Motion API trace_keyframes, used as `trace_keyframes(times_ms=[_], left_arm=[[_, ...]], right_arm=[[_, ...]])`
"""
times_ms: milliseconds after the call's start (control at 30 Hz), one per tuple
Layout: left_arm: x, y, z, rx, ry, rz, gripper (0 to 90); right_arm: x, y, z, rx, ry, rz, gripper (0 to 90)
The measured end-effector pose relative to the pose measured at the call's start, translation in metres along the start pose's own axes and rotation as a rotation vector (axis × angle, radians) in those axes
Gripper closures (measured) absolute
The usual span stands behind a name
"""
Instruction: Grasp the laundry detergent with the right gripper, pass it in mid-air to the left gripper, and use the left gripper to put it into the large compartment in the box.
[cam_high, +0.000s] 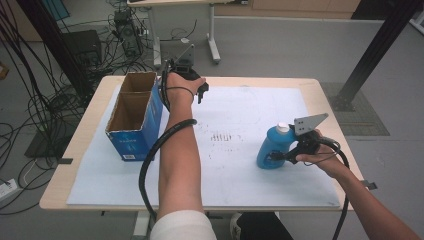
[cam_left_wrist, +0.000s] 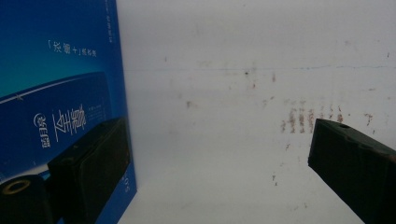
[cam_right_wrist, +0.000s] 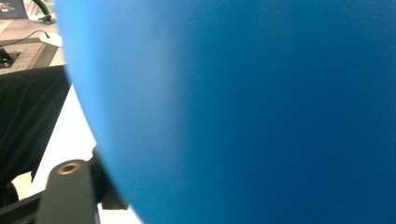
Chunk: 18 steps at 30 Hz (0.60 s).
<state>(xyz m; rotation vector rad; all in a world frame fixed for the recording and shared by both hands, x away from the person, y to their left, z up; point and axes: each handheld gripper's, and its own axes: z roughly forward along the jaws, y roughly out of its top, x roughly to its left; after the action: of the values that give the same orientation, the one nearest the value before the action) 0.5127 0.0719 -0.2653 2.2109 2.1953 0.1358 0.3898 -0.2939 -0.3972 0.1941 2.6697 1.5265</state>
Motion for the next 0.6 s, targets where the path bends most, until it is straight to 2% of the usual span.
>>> trace_keyframes(times_ms=[367,600], left_arm=[[0.0003,-0.0011,0.0005,0.002,-0.001,0.001,6.3],[-0.0006,-0.0009,-0.0007,0.0,-0.002,0.006,6.3]], right_arm=[[0.0,-0.0015,0.0026,-0.003,0.027,-0.012,36.2],[0.0003,-0.0047,0.0026,-0.021,0.028,0.0,37.2]])
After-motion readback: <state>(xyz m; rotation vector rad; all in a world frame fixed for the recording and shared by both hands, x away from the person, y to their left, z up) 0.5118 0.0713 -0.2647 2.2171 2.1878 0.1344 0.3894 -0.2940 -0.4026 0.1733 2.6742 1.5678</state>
